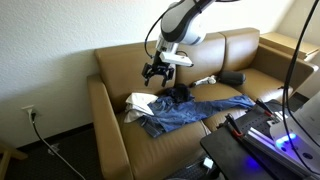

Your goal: Unfold the white towel

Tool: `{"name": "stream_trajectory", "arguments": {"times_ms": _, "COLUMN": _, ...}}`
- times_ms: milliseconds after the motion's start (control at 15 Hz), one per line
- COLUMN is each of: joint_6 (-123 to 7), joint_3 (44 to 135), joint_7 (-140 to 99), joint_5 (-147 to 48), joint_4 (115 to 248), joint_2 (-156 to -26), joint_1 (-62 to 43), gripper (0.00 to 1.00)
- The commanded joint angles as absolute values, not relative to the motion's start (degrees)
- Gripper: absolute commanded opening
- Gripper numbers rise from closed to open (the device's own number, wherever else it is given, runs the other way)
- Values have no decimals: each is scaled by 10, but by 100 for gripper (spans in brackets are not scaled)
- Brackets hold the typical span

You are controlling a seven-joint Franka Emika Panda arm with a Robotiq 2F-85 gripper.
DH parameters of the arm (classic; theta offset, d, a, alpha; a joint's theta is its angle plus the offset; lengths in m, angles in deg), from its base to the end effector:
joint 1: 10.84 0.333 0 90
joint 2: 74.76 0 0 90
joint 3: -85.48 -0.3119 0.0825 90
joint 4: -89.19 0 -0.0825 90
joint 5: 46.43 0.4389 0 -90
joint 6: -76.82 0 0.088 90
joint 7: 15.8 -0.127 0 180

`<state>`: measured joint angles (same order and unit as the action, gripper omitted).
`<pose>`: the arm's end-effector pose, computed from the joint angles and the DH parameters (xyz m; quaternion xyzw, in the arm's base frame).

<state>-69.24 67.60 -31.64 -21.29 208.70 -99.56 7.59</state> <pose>0.5003 0.3731 0.1617 -0.9818 0.0176 0.0693 0.1758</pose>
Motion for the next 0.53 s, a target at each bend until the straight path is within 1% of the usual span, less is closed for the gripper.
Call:
{"name": "stream_trajectory", "arguments": {"times_ms": 0, "joint_6": -691, "joint_3": 674, "joint_7": -317, "joint_5": -212, "joint_4": 2077, "joint_2": -1001, "joint_1": 75, "gripper": 100}}
{"name": "stream_trajectory", "arguments": {"times_ms": 133, "joint_6": -686, "joint_3": 675, "joint_7": -316, "joint_5": -213, "joint_4": 2073, "joint_2": -1015, "joint_1": 73, "gripper": 100}}
{"name": "stream_trajectory", "arguments": {"times_ms": 467, "joint_6": -817, "joint_3": 699, "joint_7": -333, "joint_5": -256, "joint_4": 2034, "joint_2": -1145, "joint_1": 124, "gripper": 100}}
